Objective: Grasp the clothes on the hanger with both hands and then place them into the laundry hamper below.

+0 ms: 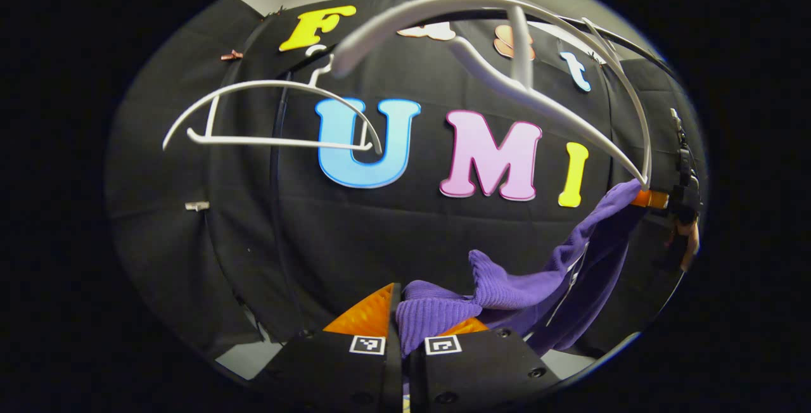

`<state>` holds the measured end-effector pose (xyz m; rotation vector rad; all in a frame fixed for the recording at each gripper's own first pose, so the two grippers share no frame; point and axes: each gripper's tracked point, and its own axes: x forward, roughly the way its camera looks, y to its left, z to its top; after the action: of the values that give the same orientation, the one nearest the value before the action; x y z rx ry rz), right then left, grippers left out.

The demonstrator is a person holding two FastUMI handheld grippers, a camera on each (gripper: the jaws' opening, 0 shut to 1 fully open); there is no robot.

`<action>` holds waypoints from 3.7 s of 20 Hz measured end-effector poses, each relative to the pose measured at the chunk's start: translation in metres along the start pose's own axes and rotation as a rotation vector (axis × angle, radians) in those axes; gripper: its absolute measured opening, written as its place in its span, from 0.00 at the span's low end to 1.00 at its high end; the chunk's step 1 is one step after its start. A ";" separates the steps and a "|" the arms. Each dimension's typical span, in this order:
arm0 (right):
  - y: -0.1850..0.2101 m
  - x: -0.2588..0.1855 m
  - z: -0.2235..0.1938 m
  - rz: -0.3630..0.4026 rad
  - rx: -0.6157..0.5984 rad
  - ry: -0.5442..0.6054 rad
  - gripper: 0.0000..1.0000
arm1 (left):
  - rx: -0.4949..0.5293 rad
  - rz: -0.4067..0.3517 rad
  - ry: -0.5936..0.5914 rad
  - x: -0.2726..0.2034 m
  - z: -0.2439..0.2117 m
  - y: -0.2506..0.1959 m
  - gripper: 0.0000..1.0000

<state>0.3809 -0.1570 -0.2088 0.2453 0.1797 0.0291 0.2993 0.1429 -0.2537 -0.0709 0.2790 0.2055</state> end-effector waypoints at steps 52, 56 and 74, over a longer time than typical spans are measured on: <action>0.106 -0.215 -0.339 0.372 -0.268 0.966 0.15 | -0.131 -0.150 0.759 -0.108 -0.268 -0.104 0.47; 0.106 -0.214 -0.337 0.371 -0.260 0.963 0.15 | -0.123 -0.161 0.758 -0.111 -0.270 -0.109 0.47; 0.137 -0.259 -0.250 0.212 -0.266 0.660 1.00 | -0.020 -0.265 0.498 -0.172 -0.171 -0.088 0.95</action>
<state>0.0796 0.0227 -0.3693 -0.0206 0.8000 0.3445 0.1104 0.0070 -0.3662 -0.1782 0.7585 -0.0773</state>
